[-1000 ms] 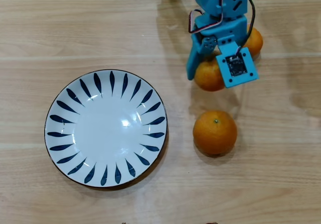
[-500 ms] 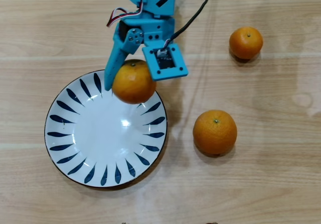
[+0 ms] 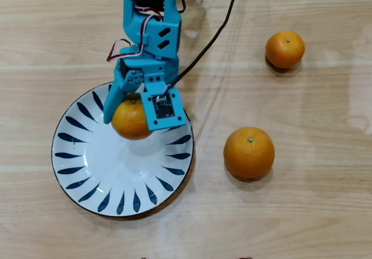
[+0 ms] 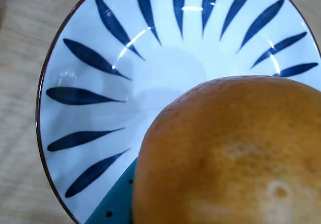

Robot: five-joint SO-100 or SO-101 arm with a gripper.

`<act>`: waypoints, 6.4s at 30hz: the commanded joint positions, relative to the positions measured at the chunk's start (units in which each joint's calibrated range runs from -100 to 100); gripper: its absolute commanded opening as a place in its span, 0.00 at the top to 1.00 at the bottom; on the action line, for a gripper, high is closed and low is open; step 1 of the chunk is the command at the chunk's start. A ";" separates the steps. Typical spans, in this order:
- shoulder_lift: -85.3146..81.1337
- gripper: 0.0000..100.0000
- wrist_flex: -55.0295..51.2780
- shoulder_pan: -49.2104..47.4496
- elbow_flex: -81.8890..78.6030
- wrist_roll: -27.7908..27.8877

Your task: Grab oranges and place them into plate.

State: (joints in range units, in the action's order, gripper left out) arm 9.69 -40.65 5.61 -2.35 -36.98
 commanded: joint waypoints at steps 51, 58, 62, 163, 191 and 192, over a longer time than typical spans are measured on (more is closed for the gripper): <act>-21.53 0.81 -58.83 -48.60 23.85 -21.88; -20.76 0.81 -54.53 -53.52 13.53 -26.68; -20.76 0.70 -47.31 -53.44 7.55 -26.89; -16.12 0.71 -3.39 -2.95 -2.50 -5.72; -11.97 0.38 -2.36 0.11 -6.57 -6.14; -12.06 0.38 -2.36 -0.21 -6.12 -6.14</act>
State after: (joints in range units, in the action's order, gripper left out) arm -1.23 -44.10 6.54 -9.61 -42.98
